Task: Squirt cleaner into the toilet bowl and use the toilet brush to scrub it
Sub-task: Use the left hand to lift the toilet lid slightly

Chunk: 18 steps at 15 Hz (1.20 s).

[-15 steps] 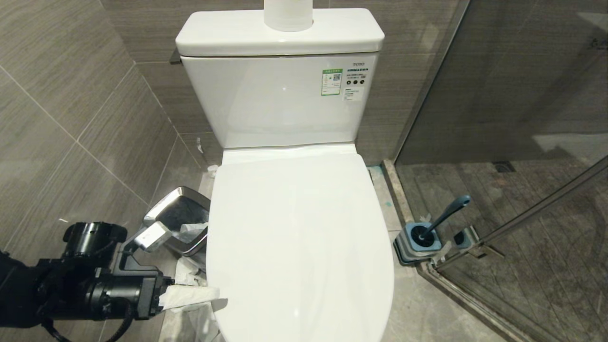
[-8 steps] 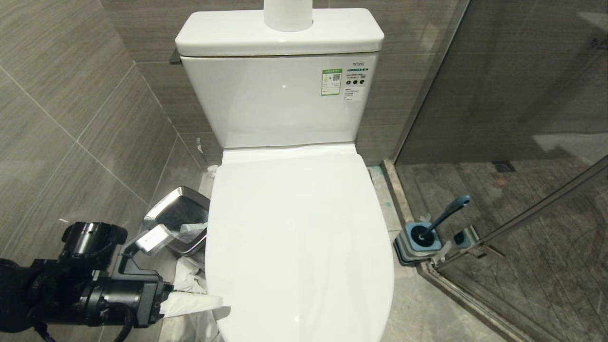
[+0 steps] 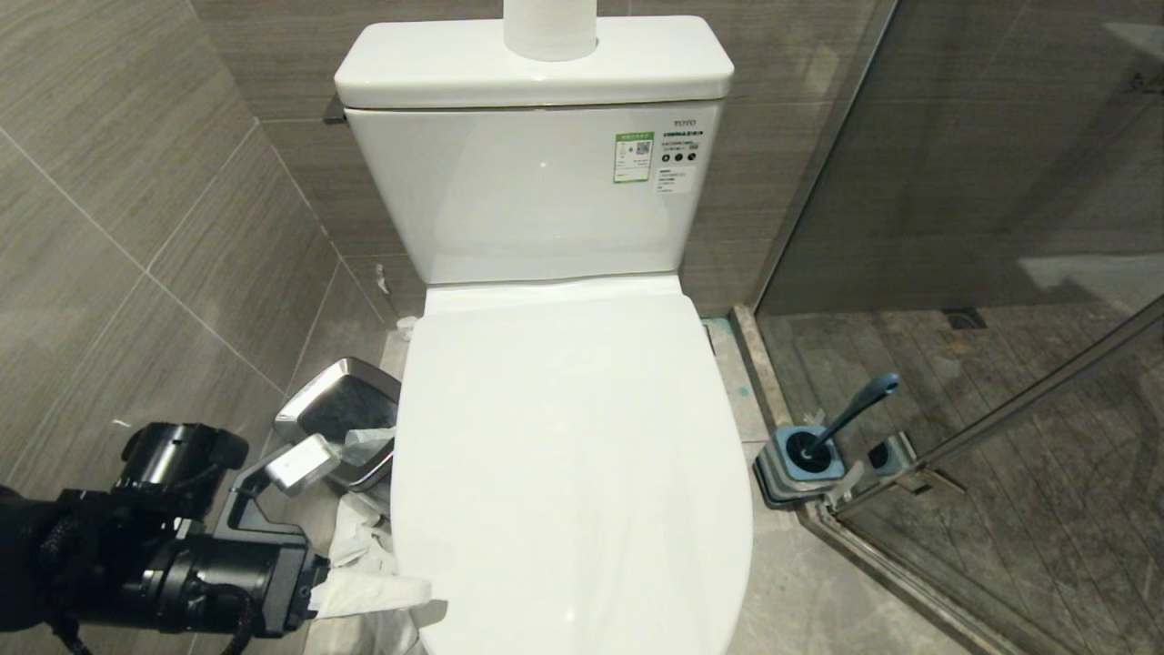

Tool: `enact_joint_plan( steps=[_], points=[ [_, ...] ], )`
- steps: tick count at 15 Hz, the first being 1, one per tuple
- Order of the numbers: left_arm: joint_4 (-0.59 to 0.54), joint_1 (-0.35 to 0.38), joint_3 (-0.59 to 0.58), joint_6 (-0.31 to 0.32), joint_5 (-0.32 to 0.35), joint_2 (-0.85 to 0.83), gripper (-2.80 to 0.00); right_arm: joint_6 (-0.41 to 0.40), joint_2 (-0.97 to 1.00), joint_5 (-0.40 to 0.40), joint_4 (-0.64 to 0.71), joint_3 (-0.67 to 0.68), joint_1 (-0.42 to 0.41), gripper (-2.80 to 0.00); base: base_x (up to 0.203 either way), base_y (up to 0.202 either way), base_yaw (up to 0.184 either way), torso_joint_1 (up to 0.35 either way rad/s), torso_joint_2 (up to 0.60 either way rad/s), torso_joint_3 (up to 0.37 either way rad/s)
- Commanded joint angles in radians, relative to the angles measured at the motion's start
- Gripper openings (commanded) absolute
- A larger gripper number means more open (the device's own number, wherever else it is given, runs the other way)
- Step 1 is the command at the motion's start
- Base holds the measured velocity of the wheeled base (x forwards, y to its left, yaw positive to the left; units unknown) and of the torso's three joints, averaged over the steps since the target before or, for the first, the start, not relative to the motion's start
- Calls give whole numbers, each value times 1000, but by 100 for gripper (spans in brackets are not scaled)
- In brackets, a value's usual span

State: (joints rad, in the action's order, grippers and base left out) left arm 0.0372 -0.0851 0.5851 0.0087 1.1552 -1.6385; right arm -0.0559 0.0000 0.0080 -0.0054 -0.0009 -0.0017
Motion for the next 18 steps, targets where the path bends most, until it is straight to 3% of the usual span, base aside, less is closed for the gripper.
enact_joint_plan(
  steps=[1, 5, 11, 18],
  points=[
    [-8, 1, 25, -33, -4, 10, 0, -1, 2, 0, -1, -1, 0, -280, 0, 0, 0, 0, 0, 0],
    [-2, -23, 61, -170, -32, 19, 0, -1, 2, 0, -1, 1, 0, -280, 0, 0, 0, 0, 0, 0],
    [2, -14, 64, -200, -31, 35, 0, -1, 2, 0, -1, 0, 0, -280, 0, 0, 0, 0, 0, 0],
    [23, 10, 62, -344, 45, 51, 0, -1, 2, 0, -1, -1, 0, -280, 0, 0, 0, 0, 0, 0]
  ],
)
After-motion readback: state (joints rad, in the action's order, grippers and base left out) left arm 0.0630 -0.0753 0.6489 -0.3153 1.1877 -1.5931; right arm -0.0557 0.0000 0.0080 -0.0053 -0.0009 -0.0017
